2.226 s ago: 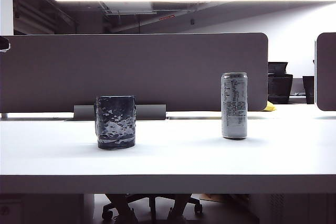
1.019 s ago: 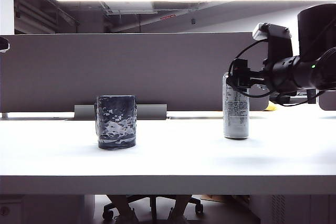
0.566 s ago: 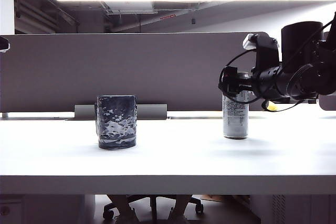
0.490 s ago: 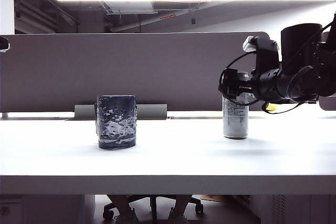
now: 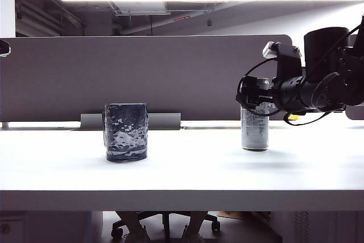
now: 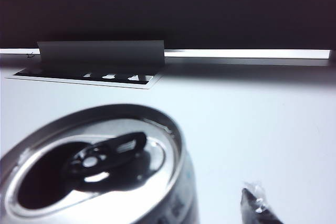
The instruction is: Pick up the metal can, pour some water into the cup, then place the can back on the table.
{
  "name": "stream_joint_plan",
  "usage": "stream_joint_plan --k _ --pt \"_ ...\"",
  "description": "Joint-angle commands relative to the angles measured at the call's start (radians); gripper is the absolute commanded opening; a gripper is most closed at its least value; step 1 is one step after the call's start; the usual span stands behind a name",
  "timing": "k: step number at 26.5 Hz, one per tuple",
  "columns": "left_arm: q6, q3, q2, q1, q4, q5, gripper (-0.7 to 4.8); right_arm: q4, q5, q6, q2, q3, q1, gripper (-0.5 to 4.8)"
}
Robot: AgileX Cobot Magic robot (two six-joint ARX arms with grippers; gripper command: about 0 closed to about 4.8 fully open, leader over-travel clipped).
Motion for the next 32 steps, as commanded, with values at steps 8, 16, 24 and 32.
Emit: stream_joint_plan --k 8,16,24,32 --pt "0.001 0.001 0.001 0.002 0.01 0.0 -0.05 0.014 -0.006 0.008 -0.003 0.002 0.001 4.18" --pt "0.001 0.001 0.001 0.002 0.01 0.0 -0.05 0.015 -0.032 0.008 -0.003 0.002 0.001 3.49" --pt "0.001 0.001 0.001 0.002 0.01 0.0 -0.05 0.018 -0.044 0.008 -0.003 0.002 0.001 2.38" --pt "0.001 0.001 0.001 0.002 0.01 0.0 -0.05 0.03 -0.052 0.008 -0.003 0.002 0.005 2.38"
